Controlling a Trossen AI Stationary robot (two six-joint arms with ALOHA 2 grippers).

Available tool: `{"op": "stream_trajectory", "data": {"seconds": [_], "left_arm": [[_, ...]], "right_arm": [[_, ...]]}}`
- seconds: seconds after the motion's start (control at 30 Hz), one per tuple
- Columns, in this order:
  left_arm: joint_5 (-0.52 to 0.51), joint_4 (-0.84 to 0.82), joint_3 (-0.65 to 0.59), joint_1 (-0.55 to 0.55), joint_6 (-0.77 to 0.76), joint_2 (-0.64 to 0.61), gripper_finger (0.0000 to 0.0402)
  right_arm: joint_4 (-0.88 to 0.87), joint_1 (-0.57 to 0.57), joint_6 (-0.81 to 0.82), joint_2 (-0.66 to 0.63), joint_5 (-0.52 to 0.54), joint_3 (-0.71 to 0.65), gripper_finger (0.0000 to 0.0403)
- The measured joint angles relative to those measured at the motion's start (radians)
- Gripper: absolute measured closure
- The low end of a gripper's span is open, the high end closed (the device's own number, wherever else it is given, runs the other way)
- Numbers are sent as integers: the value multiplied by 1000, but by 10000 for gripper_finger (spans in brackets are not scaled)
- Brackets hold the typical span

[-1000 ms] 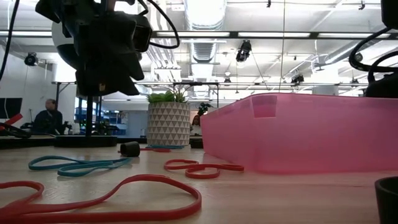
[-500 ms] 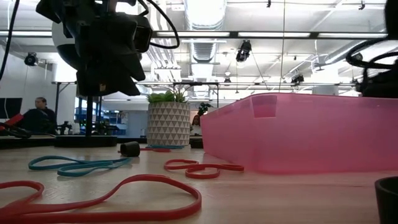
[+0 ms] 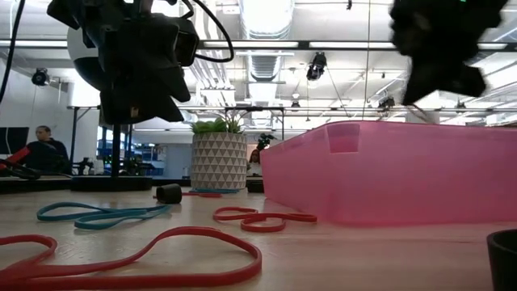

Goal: Pick and place rubber bands into bin
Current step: Put the bottom right yellow rubber band into the red bin

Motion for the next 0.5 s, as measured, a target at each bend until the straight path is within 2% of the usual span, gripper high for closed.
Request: {"op": "stream_trajectory", "data": {"seconds": [0.2,0.37,0.5], "left_arm": [[-4,2,-3,0,0,0,279],[-4,5,-3,0,-1,0,279],[-5,19,-4,0,-2,0,279]], "right_arm": [[256,-89,-216,84,-114,2,394],[271,-119,-207,190,-255,2,383],[264,-117,-210,239,-277,2,340]]}}
